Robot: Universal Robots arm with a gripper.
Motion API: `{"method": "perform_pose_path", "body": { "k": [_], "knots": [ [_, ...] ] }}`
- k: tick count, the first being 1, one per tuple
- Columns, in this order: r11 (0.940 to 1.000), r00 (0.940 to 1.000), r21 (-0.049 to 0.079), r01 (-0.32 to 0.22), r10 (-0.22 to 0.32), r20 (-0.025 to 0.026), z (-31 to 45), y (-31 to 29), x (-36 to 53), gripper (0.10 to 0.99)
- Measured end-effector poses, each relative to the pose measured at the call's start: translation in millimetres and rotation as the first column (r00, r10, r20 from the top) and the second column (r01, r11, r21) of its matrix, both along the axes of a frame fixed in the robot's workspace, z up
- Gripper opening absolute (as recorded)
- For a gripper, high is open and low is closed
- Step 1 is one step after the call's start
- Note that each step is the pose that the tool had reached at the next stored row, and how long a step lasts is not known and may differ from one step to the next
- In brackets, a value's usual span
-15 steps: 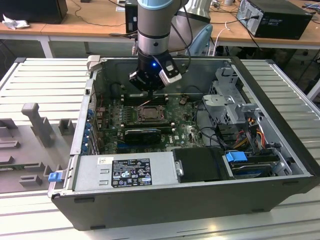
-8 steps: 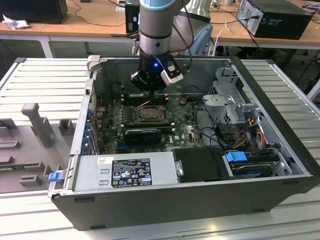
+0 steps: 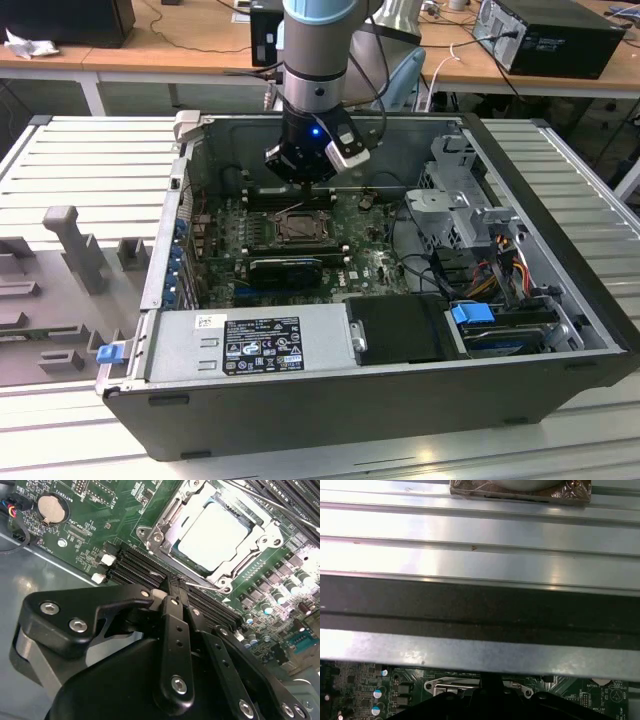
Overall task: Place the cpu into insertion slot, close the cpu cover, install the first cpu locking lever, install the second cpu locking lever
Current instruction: 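Install the first cpu locking lever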
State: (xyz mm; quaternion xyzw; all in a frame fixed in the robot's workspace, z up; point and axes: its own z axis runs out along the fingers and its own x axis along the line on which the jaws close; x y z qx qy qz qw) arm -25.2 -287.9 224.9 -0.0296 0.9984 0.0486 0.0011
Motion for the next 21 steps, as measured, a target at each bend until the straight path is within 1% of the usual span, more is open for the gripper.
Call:
{"method": "perform_pose_path", "body": {
  "k": [2,10,13,18,21],
  "knots": [
    [1.0000,1.0000,0.000,-0.005,0.005,-0.0002,-1.4,0.2,0.9,0.106],
    [0.9999,0.9999,0.000,-0.010,0.010,-0.0001,-2.0,0.7,3.3,0.106],
    [0.9999,0.9999,0.000,-0.013,0.013,-0.0002,-2.9,0.8,5.6,0.106],
    [0.9999,0.9999,0.000,-0.017,0.017,-0.0001,-5.7,0.8,8.1,0.106],
    [0.9998,0.9998,0.000,-0.021,0.021,-0.0001,-9.3,0.8,8.5,0.106]
  ]
}}
